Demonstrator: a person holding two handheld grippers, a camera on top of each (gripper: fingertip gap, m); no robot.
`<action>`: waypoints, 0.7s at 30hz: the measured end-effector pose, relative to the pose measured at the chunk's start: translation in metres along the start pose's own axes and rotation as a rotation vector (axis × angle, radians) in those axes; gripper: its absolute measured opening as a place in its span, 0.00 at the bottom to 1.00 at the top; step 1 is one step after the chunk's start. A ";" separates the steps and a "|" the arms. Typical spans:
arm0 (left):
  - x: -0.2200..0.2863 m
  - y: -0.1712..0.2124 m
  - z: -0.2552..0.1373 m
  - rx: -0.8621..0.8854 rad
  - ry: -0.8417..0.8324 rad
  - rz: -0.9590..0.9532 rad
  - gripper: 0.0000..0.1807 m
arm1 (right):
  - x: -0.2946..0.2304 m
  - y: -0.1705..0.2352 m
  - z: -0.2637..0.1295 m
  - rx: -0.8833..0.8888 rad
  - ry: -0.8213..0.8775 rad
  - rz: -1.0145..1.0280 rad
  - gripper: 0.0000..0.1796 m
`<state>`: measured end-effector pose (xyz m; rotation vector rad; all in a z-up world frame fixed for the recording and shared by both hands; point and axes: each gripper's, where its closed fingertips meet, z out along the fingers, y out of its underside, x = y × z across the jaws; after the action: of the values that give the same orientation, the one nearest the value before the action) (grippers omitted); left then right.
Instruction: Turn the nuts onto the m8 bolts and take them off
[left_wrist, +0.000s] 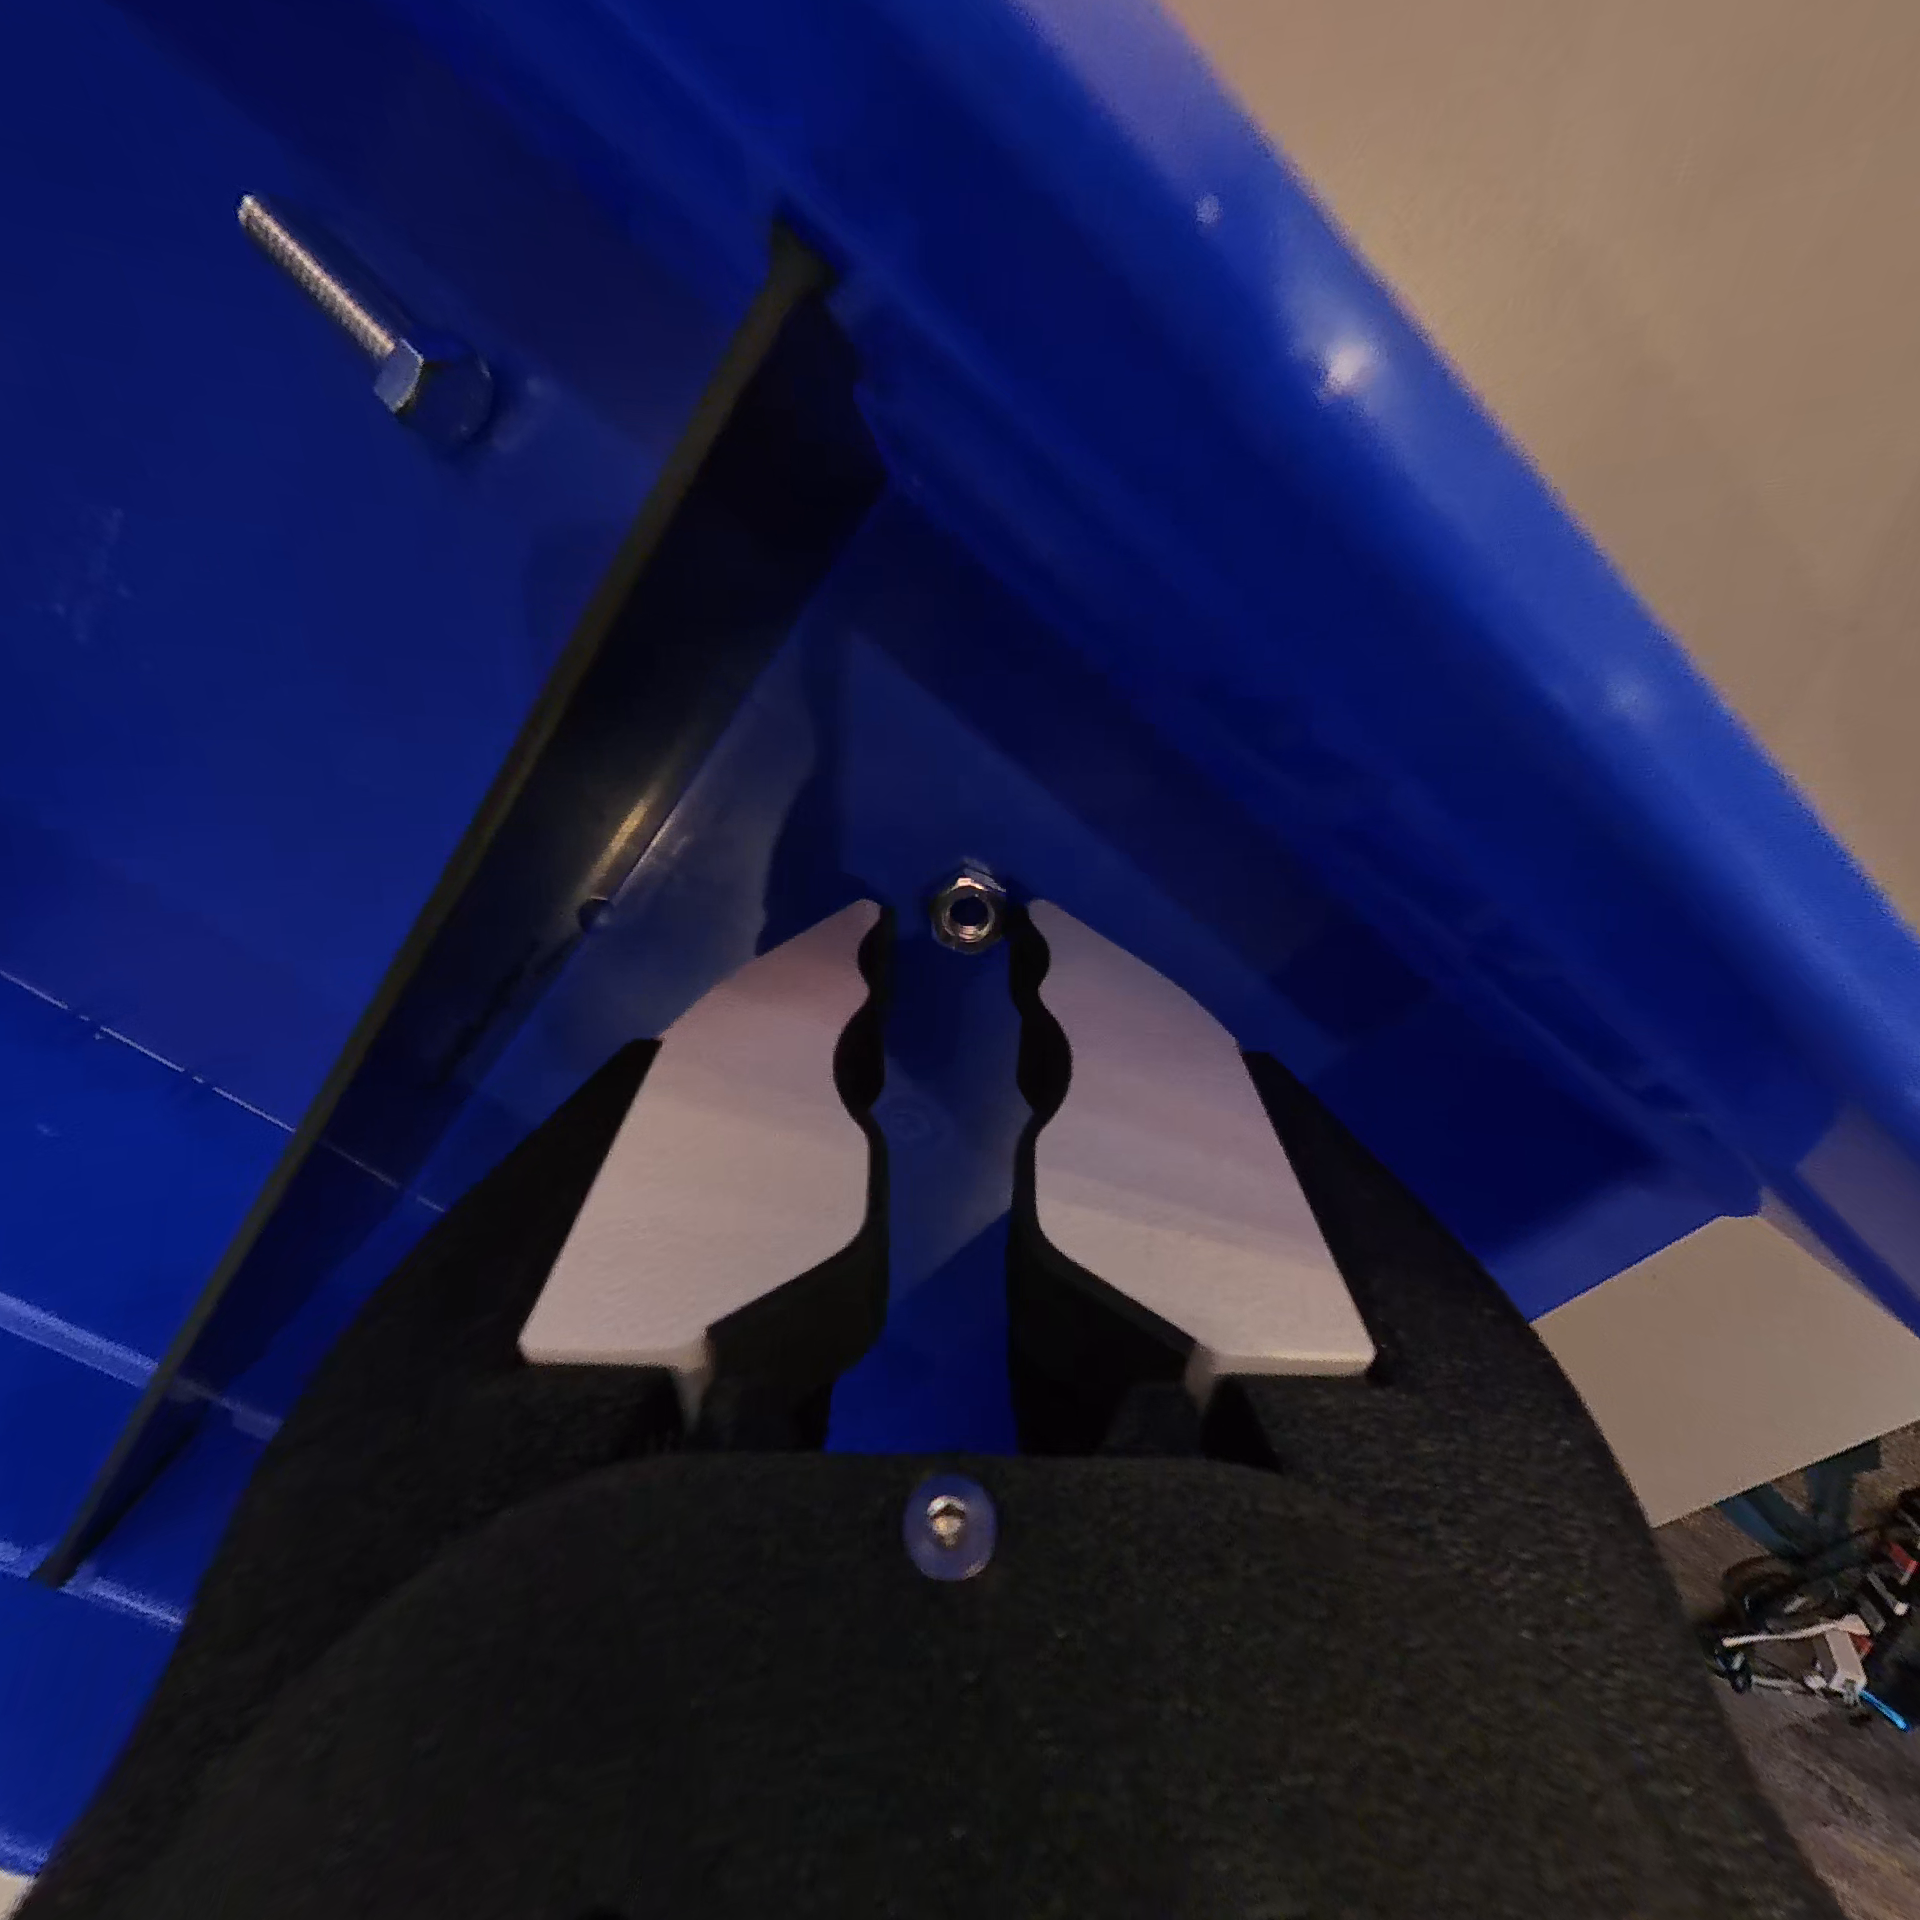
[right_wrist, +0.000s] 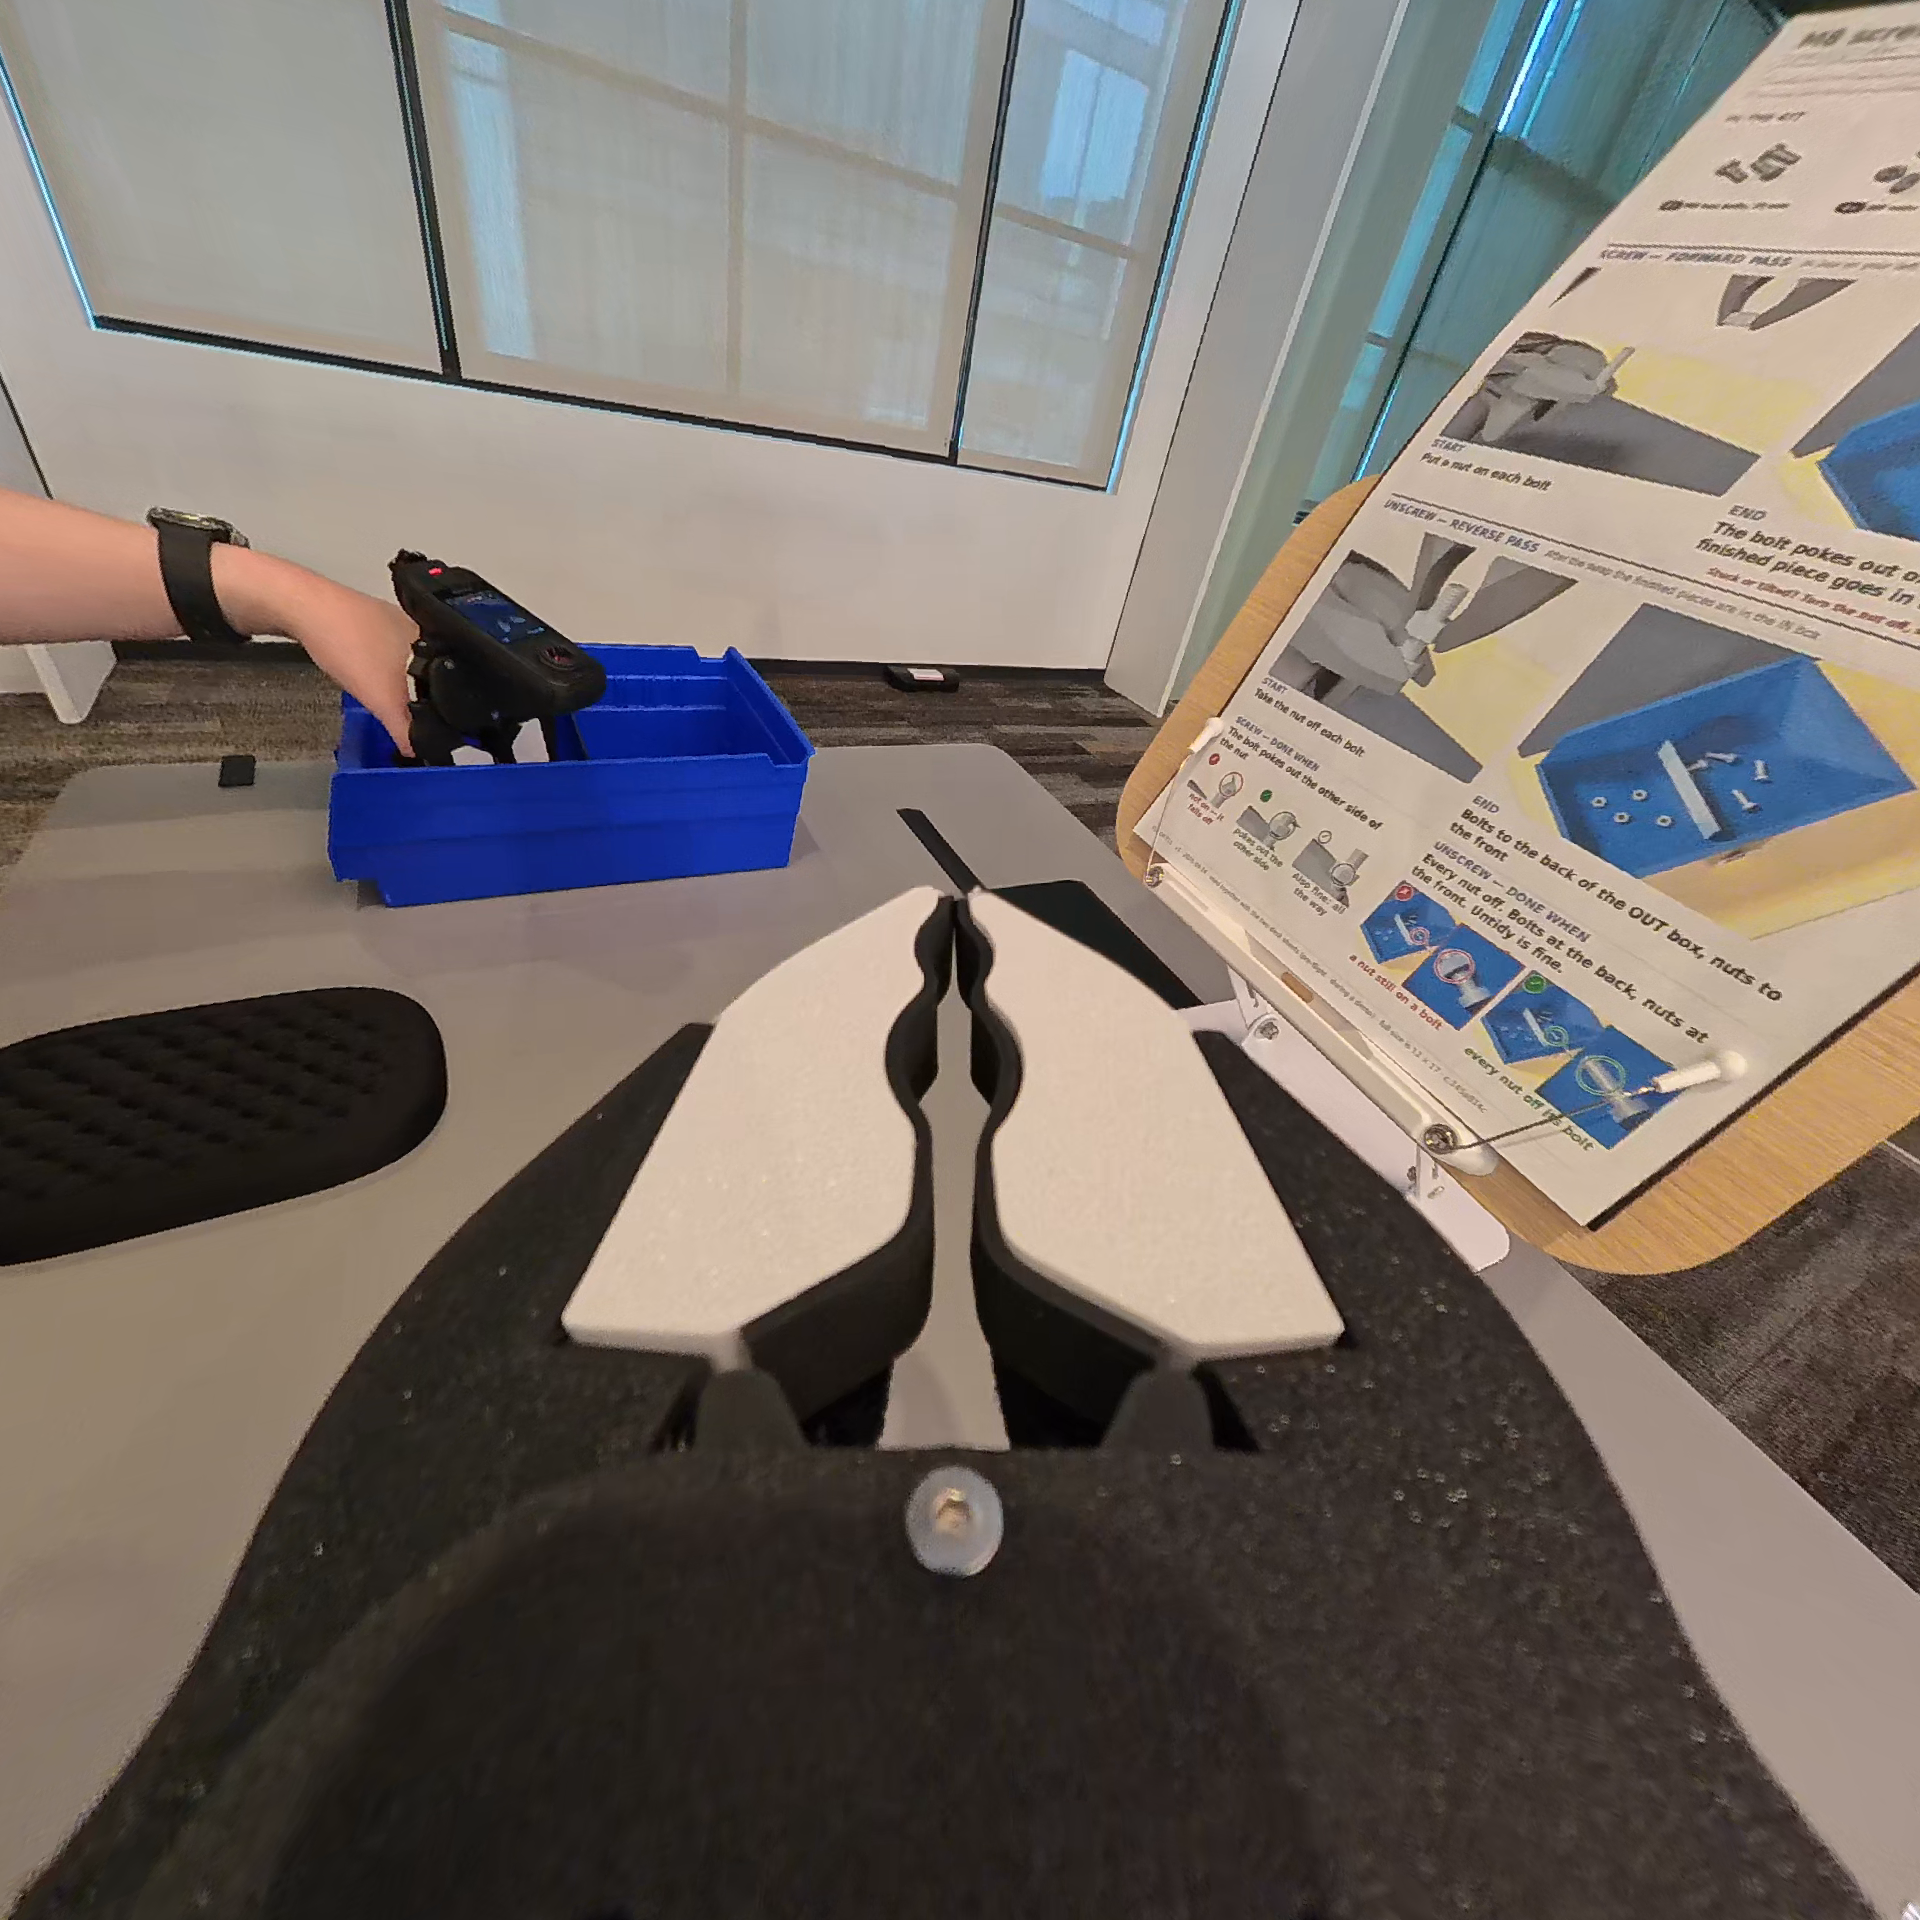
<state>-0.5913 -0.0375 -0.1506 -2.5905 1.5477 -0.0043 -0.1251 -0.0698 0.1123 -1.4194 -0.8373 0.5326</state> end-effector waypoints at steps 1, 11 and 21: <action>0.000 0.000 0.000 0.000 0.001 -0.001 0.12 | -0.001 0.001 0.000 -0.005 -0.003 -0.003 0.00; 0.003 0.001 0.001 0.002 0.043 -0.031 0.10 | -0.002 0.008 0.003 -0.046 -0.004 -0.026 0.00; -0.007 0.005 -0.009 0.020 -0.021 0.019 0.08 | 0.004 -0.001 -0.011 -0.015 0.012 -0.029 0.00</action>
<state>-0.5997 -0.0349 -0.1423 -2.5523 1.5566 0.0098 -0.1143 -0.0737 0.1145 -1.4208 -0.8525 0.4955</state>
